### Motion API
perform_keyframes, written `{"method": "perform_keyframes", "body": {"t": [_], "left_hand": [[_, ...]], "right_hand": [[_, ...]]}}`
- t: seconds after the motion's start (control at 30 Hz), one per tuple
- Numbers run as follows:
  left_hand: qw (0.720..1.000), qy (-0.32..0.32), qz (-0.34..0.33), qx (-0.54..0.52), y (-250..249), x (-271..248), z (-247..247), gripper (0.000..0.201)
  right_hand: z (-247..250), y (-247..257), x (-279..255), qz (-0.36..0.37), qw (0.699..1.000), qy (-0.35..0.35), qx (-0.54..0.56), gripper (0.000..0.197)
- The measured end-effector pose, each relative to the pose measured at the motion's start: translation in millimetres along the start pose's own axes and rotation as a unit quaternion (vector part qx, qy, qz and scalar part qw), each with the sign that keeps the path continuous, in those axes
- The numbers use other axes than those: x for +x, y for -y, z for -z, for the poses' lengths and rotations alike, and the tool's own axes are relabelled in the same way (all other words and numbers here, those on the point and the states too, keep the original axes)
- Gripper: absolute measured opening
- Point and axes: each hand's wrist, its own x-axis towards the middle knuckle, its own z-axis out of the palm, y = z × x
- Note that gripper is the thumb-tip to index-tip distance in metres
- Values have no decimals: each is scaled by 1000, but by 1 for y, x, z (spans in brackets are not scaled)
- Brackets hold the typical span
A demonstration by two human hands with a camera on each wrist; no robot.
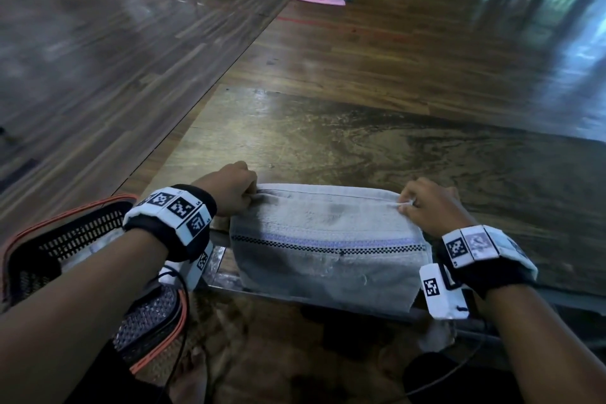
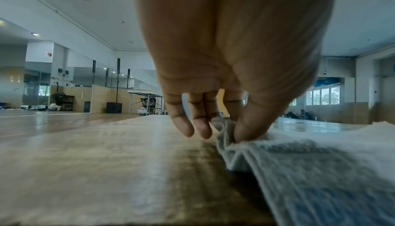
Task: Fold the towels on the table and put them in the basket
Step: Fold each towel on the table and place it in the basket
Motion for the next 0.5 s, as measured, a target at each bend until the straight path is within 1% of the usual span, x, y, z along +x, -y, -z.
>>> {"method": "perform_keyframes", "body": {"t": [0.17, 0.23, 0.33, 0.5], "left_hand": [[999, -17, -21, -34, 3, -3, 1, 2], [998, -29, -27, -39, 4, -3, 3, 5], [996, -60, -44, -51, 2, -5, 10, 4], [987, -107, -70, -93, -1, -12, 20, 2]], "right_hand": [[2, -3, -2, -1, 998, -36, 53, 14], [5, -5, -2, -14, 998, -29, 60, 14], [10, -10, -3, -11, 998, -6, 56, 1], [13, -21, -9, -5, 993, -14, 116, 3]]}}
